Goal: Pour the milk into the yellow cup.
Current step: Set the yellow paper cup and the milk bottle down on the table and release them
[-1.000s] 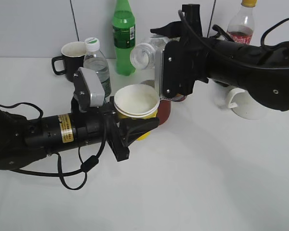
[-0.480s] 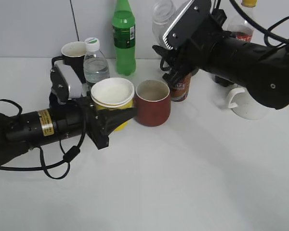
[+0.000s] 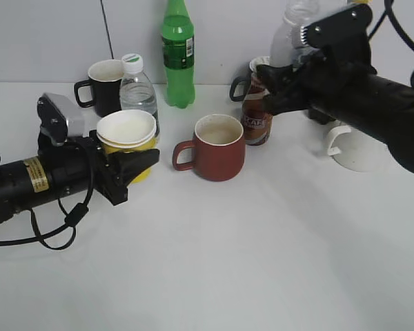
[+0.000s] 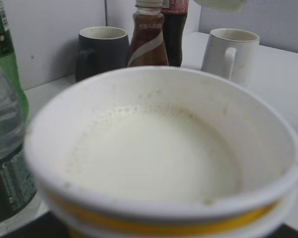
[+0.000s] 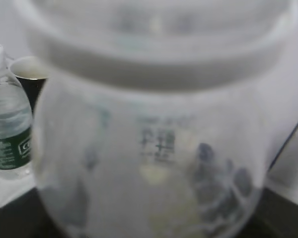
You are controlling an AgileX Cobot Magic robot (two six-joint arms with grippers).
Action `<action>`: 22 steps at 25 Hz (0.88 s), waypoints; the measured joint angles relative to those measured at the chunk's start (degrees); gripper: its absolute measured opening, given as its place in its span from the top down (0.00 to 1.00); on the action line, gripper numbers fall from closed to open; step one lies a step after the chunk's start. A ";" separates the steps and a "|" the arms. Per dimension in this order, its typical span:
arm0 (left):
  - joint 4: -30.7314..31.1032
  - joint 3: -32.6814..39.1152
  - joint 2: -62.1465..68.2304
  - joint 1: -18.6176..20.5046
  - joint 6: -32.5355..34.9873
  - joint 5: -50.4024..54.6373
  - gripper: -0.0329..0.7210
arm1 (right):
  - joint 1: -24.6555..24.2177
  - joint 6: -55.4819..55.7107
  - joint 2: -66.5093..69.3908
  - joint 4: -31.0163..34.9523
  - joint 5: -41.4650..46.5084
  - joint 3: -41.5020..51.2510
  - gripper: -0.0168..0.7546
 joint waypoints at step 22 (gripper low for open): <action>-10.06 -1.06 7.97 0.04 5.37 0.00 0.49 | -3.97 7.57 6.42 -7.54 -12.71 13.00 0.41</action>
